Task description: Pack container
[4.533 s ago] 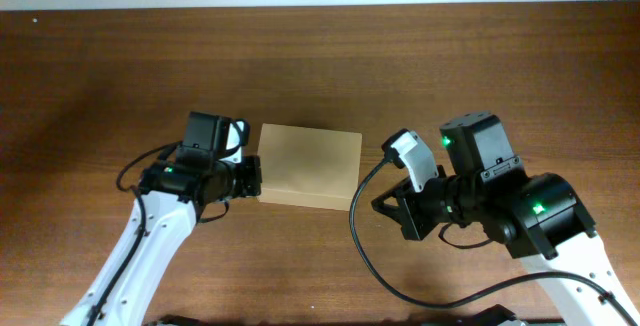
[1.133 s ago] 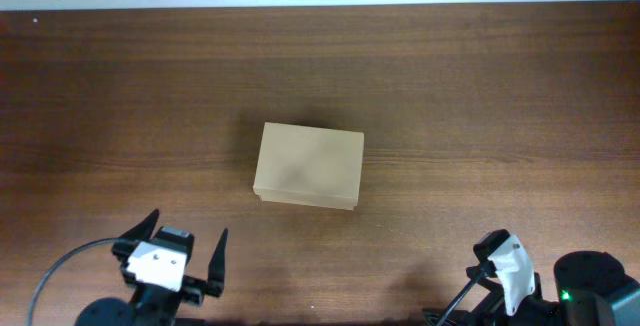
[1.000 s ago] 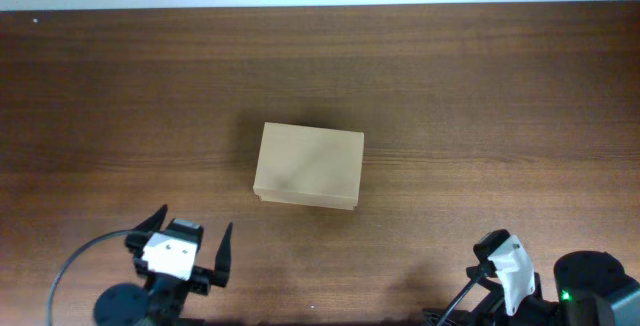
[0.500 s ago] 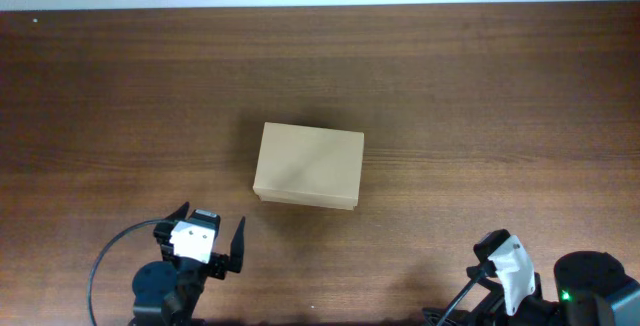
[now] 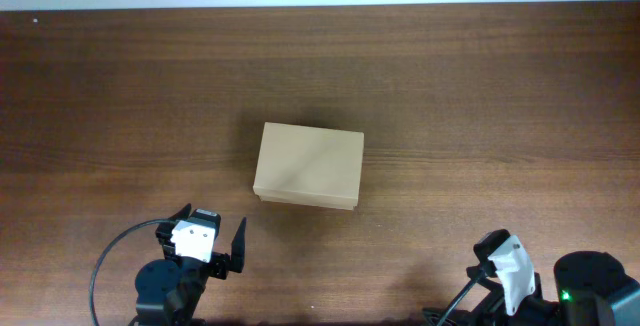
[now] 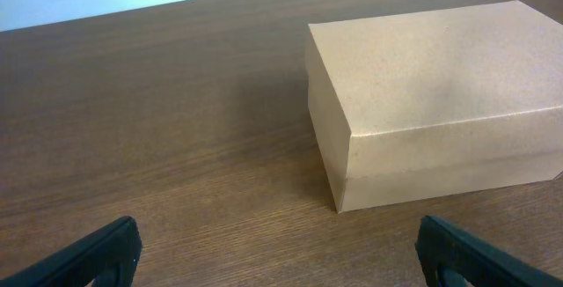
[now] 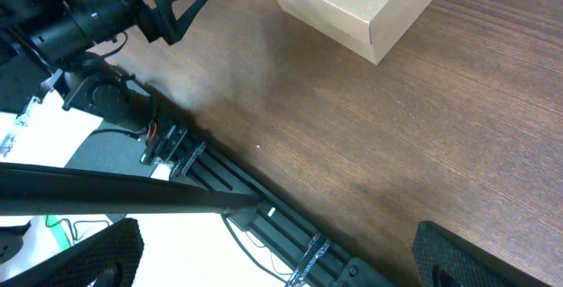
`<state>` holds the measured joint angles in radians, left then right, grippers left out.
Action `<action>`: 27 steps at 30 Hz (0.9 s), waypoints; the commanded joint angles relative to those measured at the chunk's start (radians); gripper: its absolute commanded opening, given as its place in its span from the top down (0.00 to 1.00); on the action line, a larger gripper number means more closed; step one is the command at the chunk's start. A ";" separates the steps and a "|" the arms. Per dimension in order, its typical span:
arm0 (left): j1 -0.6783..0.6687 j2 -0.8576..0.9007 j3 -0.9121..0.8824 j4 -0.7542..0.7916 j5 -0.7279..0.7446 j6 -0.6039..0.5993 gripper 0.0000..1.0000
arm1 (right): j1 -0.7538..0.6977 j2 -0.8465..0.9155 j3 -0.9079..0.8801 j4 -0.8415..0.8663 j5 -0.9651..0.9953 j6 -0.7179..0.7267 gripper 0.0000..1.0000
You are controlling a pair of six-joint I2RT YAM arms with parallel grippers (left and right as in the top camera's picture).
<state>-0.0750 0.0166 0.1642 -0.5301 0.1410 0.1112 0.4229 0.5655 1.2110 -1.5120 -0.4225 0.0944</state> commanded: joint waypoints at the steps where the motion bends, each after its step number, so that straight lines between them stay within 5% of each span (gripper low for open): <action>1: 0.006 -0.011 -0.005 0.003 -0.007 -0.009 0.00 | 0.008 -0.003 0.012 0.001 0.010 0.000 0.01; 22: 0.006 -0.011 -0.005 0.003 -0.007 -0.009 0.00 | 0.008 -0.003 0.012 0.001 0.010 0.000 0.01; 27: 0.006 -0.011 -0.005 0.003 -0.007 -0.009 0.00 | 0.011 -0.004 0.011 -0.001 0.177 -0.080 0.01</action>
<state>-0.0750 0.0166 0.1642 -0.5301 0.1410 0.1112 0.4240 0.5655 1.2110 -1.5124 -0.3534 0.0547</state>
